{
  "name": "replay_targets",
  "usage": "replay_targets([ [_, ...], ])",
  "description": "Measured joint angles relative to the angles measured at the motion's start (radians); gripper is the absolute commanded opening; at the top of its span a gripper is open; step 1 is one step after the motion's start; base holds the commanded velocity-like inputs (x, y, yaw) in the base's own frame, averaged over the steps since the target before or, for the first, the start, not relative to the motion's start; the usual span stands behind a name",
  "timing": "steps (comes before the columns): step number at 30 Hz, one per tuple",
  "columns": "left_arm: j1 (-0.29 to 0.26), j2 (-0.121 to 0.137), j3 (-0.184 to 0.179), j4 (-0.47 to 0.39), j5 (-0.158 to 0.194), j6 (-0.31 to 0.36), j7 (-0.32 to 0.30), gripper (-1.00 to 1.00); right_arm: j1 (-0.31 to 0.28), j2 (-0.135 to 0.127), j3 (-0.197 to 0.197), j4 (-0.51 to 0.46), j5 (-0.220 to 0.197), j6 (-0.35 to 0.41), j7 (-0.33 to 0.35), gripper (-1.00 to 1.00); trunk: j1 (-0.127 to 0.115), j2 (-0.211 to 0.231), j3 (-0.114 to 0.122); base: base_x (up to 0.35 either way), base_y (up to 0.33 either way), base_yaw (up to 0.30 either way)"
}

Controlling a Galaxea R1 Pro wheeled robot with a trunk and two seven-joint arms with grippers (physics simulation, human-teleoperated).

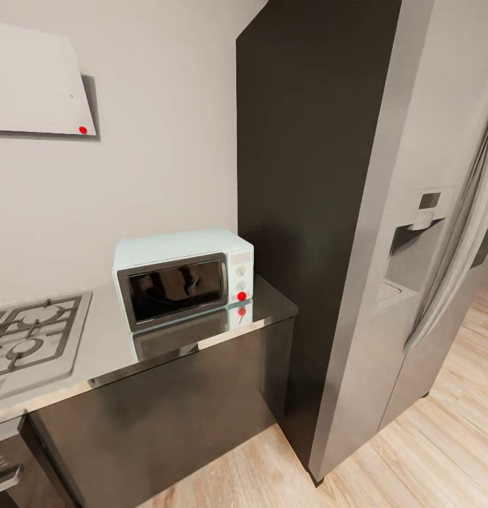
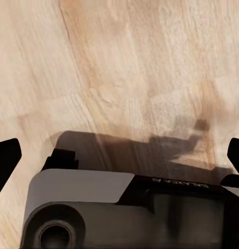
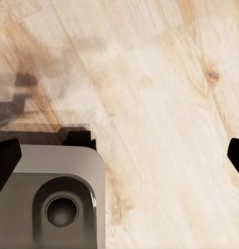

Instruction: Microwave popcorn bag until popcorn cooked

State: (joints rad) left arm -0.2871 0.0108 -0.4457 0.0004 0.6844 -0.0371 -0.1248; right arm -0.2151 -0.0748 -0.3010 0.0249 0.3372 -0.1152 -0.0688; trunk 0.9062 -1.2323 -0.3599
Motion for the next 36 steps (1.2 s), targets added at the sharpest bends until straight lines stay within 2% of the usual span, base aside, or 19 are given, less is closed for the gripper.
replay_targets([
  [13, 0.019, -0.016, 0.0, -0.001, -0.001, 0.002, -0.006, 1.0, 0.0, 0.008, -0.005, 0.0, -0.002, 0.003, -0.002, 1.0, 0.0, 0.0, 0.0, 0.0, 0.0, 0.016],
  [18, 0.044, -0.017, 0.0, -0.003, 0.0, -0.008, 0.001, 1.0, 0.0, 0.004, -0.003, 0.0, -0.002, 0.004, -0.001, 1.0, 0.0, 0.0, 0.0, 0.0, 0.0, 0.241],
  [36, 0.046, -0.026, 0.002, -0.001, 0.001, -0.009, 0.011, 1.0, 0.0, 0.002, 0.012, 0.001, 0.011, 0.011, -0.001, 1.0, 0.0, 0.0, 0.0, 0.0, 0.0, 0.269],
])
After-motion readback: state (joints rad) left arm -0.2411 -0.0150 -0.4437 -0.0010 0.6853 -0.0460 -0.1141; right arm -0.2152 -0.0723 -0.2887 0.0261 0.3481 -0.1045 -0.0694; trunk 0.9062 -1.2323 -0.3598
